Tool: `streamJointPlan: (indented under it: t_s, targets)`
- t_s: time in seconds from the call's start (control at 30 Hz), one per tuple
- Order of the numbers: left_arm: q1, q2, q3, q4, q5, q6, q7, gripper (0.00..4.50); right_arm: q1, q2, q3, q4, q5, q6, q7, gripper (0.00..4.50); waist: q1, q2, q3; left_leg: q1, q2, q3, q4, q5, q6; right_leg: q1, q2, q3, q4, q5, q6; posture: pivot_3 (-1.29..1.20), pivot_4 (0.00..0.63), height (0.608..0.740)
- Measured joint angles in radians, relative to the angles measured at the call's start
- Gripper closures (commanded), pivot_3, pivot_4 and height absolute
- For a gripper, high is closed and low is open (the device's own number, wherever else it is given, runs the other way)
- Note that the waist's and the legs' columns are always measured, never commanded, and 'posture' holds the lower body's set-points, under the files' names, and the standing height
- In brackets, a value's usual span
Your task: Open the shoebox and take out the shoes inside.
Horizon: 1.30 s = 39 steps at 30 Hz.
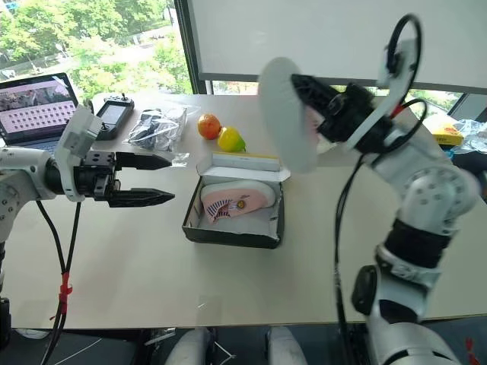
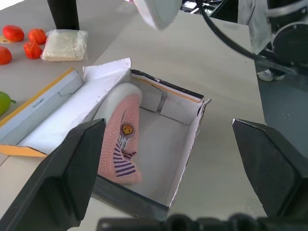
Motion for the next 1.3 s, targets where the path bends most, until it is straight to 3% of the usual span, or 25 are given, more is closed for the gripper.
streamJointPlan:
  t_s: [0.1,0.2,0.33,0.37,0.43,0.57,0.63,0.7,0.77,1.0,1.2,1.3]
  targets:
    - [-0.036,-0.028,-0.013,0.04,0.016,-0.025,-0.007,0.0,0.072,-0.165,0.147,0.116,-0.236,-0.163,0.034,4.03,-0.003,0.0,0.0,0.0,0.0,0.001,0.0,0.0,0.0,0.0,0.0,0.001,0.0,-0.002,0.003,0.0,0.15,0.723]
    - [-0.046,-0.049,-0.027,0.076,0.045,-0.06,-0.017,0.0,0.129,-0.206,0.261,0.209,-0.394,-0.31,0.063,4.03,-0.02,0.001,0.0,0.001,0.0,0.003,0.0,0.0,0.0,-0.002,0.001,0.005,0.001,-0.002,0.004,0.0,0.15,0.723]
    - [-0.068,-0.088,-0.036,0.107,0.071,-0.096,-0.01,0.0,0.141,-0.19,0.41,0.298,-0.615,-0.531,0.019,4.03,-0.038,0.002,0.001,0.002,0.0,0.005,0.0,0.0,0.0,-0.003,0.002,0.008,0.003,-0.002,0.004,0.0,0.15,0.723]
    - [-0.073,-0.1,-0.035,0.108,0.072,-0.1,0.004,0.0,0.14,-0.193,0.492,0.349,-0.743,-0.647,-0.032,4.03,-0.037,0.002,0.001,0.002,0.0,0.005,0.0,0.0,0.0,-0.002,0.002,0.008,0.003,-0.002,0.004,0.0,0.15,0.723]
    - [-0.074,-0.103,-0.034,0.111,0.078,-0.101,0.015,0.0,0.142,-0.168,0.556,0.419,-0.86,-0.748,-0.095,4.03,-0.034,0.002,0.001,0.001,0.0,0.005,0.0,0.0,0.0,-0.003,0.002,0.009,0.002,-0.002,0.004,0.0,0.15,0.723]
    - [-0.073,-0.103,-0.029,0.112,0.087,-0.104,0.019,0.0,0.145,-0.096,0.617,0.489,-0.974,-0.852,-0.156,4.03,-0.032,0.002,0.002,0.0,0.0,0.005,0.0,0.0,0.0,-0.004,0.002,0.009,0.003,0.001,-0.001,0.0,0.15,0.723]
    - [-0.071,-0.1,-0.019,0.111,0.089,-0.104,0.023,0.0,0.147,-0.073,0.622,0.493,-0.98,-0.858,-0.131,4.03,-0.031,0.002,0.002,0.0,-0.001,0.005,0.0,0.0,0.0,-0.004,0.002,0.009,0.002,0.001,-0.001,0.0,0.15,0.723]
    - [-0.069,-0.093,-0.011,0.104,0.089,-0.104,0.025,0.0,0.159,-0.047,0.618,0.487,-0.965,-0.853,-0.081,3.06,-0.03,0.001,0.002,0.0,-0.001,0.004,0.0,0.0,0.0,-0.003,0.001,0.009,0.002,0.001,-0.001,0.0,0.15,0.723]
    - [-0.062,-0.092,-0.005,0.098,0.088,-0.103,0.025,0.0,0.173,-0.032,0.612,0.469,-0.941,-0.829,-0.038,2.55,-0.029,0.001,0.002,0.0,-0.001,0.004,0.0,0.0,0.0,-0.003,0.001,0.009,0.003,0.001,-0.001,0.0,0.15,0.723]
    - [-0.047,-0.09,0.036,0.091,0.087,-0.106,0.048,0.0,0.168,-0.048,0.529,0.312,-0.852,-0.598,0.137,0.04,-0.026,0.002,0.002,0.002,-0.001,0.004,0.001,0.0,0.0,-0.001,0.001,0.008,0.003,0.001,0.0,0.0,0.15,0.723]
    - [-0.034,-0.088,0.064,0.072,0.085,-0.119,0.06,0.0,0.05,-0.046,0.512,0.186,-0.761,-0.361,0.279,0.04,-0.032,0.002,0.002,0.002,0.0,0.004,0.001,0.0,0.0,-0.002,0.001,0.008,0.003,0.001,-0.001,0.0,0.15,0.723]
    - [-0.012,-0.071,0.075,0.063,0.086,-0.119,0.065,0.0,-0.05,-0.002,0.483,0.126,-0.644,-0.205,0.365,0.04,-0.033,0.002,0.002,0.002,0.0,0.004,0.001,0.0,0.0,-0.002,0.001,0.008,0.003,0.001,-0.001,0.0,0.15,0.723]
